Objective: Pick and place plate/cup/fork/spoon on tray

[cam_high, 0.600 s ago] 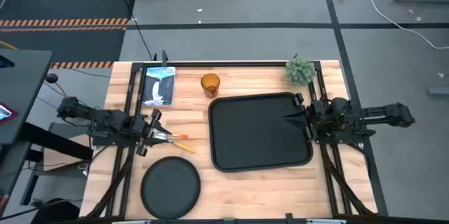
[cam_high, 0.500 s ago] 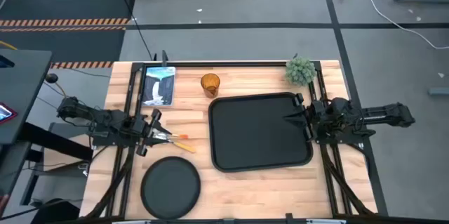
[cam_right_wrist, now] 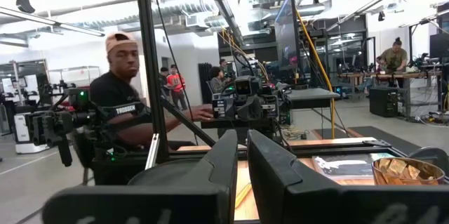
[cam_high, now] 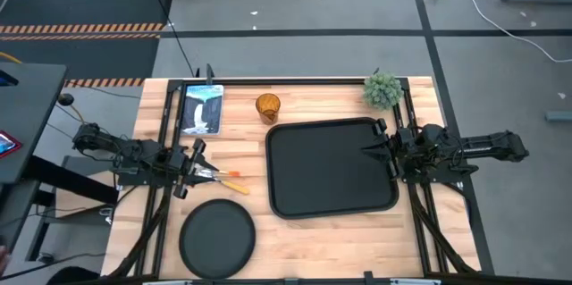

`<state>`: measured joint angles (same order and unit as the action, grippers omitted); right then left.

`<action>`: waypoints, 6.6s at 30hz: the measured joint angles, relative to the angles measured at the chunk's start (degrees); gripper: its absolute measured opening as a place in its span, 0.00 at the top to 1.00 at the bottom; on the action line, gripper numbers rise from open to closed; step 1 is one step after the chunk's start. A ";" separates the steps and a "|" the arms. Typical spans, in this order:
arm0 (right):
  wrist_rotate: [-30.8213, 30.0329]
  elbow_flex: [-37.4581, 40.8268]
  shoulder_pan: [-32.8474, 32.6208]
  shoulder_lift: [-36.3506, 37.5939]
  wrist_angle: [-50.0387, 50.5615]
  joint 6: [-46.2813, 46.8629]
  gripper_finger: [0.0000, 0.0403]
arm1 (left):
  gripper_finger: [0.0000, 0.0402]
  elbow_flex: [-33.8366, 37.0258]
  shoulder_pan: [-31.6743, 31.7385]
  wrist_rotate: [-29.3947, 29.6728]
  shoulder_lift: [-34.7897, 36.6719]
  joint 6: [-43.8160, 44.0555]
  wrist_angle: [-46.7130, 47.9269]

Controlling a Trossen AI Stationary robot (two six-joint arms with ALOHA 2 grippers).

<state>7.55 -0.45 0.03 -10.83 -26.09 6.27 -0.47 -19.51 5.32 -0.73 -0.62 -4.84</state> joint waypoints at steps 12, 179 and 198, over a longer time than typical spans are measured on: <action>0.00 0.00 0.02 0.00 0.00 0.02 0.90 | 0.65 0.00 0.00 0.00 0.00 -0.02 0.00; -0.75 -118.58 26.77 -116.66 69.03 -20.60 0.60 | 0.65 -0.02 12.54 39.87 -11.76 -0.50 -7.93; -0.37 -120.19 26.99 -119.47 69.50 -21.45 0.61 | 0.65 -0.02 16.85 39.85 -11.76 -3.25 -7.57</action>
<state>7.18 -120.64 27.03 -130.30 43.41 -15.18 -0.49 -2.66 45.17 -12.49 -3.87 -12.42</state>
